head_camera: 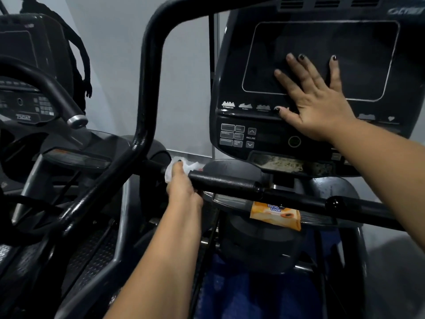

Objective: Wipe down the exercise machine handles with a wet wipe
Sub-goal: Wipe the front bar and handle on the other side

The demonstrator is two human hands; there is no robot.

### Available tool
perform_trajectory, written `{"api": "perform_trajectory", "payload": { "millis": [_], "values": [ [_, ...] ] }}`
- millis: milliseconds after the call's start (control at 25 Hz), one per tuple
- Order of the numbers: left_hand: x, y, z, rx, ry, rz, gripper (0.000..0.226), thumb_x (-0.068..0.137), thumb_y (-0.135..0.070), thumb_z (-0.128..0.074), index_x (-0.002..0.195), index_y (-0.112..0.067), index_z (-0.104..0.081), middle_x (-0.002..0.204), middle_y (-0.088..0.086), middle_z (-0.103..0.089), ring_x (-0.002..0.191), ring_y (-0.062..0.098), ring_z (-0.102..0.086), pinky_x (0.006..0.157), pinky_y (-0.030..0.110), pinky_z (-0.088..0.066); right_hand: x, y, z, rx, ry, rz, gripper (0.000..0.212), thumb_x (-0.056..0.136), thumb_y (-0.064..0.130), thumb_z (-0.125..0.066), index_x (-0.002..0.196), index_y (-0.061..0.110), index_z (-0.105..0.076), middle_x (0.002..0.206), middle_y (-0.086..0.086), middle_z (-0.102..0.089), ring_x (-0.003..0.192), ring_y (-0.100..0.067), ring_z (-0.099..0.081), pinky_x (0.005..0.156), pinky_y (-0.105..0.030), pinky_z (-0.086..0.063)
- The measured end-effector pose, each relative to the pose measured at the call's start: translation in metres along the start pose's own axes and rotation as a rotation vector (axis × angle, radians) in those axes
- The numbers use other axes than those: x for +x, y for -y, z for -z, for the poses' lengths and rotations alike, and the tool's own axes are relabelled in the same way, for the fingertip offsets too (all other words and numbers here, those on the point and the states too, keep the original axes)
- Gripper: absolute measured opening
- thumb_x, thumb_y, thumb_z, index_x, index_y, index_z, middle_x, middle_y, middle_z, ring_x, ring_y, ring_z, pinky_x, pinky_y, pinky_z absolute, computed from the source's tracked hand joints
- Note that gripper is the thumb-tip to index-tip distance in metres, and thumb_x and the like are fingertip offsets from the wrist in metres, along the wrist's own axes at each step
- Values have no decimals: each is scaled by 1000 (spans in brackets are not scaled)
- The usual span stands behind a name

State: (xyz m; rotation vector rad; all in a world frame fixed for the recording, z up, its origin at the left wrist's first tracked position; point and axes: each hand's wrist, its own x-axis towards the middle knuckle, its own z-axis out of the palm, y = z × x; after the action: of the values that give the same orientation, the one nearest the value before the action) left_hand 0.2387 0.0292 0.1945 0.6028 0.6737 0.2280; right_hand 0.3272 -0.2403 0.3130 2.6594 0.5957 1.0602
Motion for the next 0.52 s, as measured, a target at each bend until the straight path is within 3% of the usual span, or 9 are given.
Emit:
{"api": "perform_trajectory", "payload": {
  "millis": [80, 160, 240, 320, 440, 520],
  "values": [
    [-19, 30, -10, 0, 5, -106, 17, 89, -27, -58, 87, -10, -62, 55, 3, -65, 54, 18, -63, 72, 36, -57, 3, 1, -1, -6, -2, 14, 74, 93, 64, -18, 157, 31, 0, 164, 2, 14, 151, -17, 11, 116, -63, 5],
    [-42, 62, -22, 0, 42, -167, 19, 91, -23, -54, 94, -6, -64, 62, 6, -68, 63, 21, -64, 78, 39, -54, 2, 0, -3, -2, -3, 23, 73, 93, 65, -17, 157, 32, 1, 164, 2, 14, 151, -17, 12, 117, -63, 5],
    [-63, 86, -29, 12, 72, -148, 27, 91, -22, -52, 107, -3, -64, 69, 7, -71, 66, 18, -65, 71, 32, -54, 0, -1, -4, 1, -7, 16, 73, 94, 64, -19, 157, 32, 0, 164, 3, 13, 151, -17, 11, 117, -63, 5],
    [-76, 100, -30, 43, 92, -87, 20, 90, -20, -53, 97, -6, -65, 83, 9, -72, 65, 14, -65, 62, 24, -52, 1, -1, -4, 4, -7, 12, 73, 93, 64, -20, 156, 33, -1, 165, 3, 12, 151, -17, 10, 117, -62, 5],
    [-78, 94, -27, 69, 111, -93, 17, 85, -18, -62, 99, -12, -69, 91, 10, -75, 79, 21, -72, 75, 34, -60, 0, -1, -3, 10, -4, 10, 72, 94, 63, -20, 156, 34, 0, 165, 3, 12, 151, -16, 11, 117, -62, 6],
    [-61, 73, -22, 67, 20, -131, 22, 82, -20, -67, 101, -9, -69, 75, 6, -75, 79, 27, -71, 82, 45, -59, 0, -1, -2, 17, -4, 15, 72, 94, 63, -21, 156, 34, 0, 165, 4, 12, 151, -15, 11, 117, -62, 6]
  ]
}}
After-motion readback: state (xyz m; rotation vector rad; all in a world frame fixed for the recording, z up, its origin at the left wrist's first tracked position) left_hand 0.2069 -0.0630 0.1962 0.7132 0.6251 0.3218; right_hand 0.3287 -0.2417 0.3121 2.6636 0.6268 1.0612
